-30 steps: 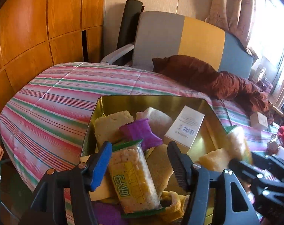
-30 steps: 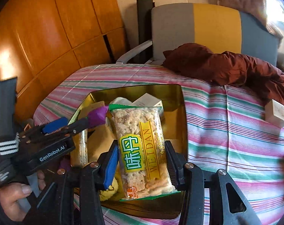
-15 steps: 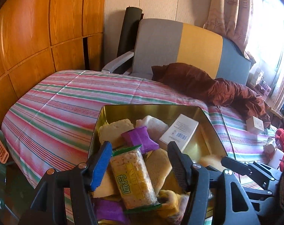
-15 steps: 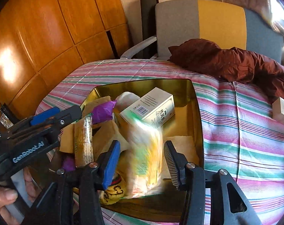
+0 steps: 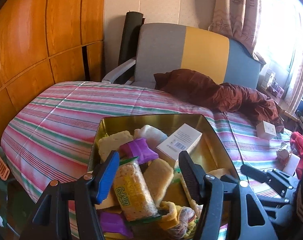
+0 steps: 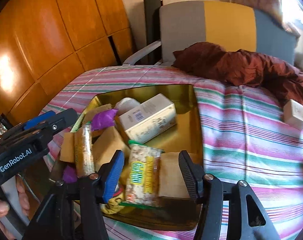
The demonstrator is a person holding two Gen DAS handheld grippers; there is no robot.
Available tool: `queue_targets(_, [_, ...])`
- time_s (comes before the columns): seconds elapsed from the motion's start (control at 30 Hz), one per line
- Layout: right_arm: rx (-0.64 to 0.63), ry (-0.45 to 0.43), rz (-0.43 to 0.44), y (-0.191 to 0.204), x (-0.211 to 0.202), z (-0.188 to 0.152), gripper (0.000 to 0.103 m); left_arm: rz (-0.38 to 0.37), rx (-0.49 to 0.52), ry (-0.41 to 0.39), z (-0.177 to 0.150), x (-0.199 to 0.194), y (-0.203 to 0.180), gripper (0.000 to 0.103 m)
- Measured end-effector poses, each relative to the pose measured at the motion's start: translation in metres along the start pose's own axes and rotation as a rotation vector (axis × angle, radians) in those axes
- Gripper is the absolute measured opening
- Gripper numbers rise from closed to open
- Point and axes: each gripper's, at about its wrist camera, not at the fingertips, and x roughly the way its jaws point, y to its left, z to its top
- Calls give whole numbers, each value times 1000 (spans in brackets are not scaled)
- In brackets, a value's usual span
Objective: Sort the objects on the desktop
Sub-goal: 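Move both tools back to the pile and close the right tool on a white sponge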
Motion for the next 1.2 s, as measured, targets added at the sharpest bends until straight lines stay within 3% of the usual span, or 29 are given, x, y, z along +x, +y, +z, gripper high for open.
queue_targets(0.2, [66, -43, -150, -40, -24, -3, 61, -25, 19, 3, 1, 2, -10, 63])
queue_targets(0.4, [223, -43, -238, -113, -46, -10, 61, -58, 67, 13, 3, 7, -34, 63])
queue_targets(0.77, [338, -46, -448, -213, -88, -32, 66, -159, 186, 28, 7, 17, -104, 63])
queue_targets(1.2, [508, -47, -633, -309, -128, -64, 68, -263, 298, 86, -2, 31, -176, 63])
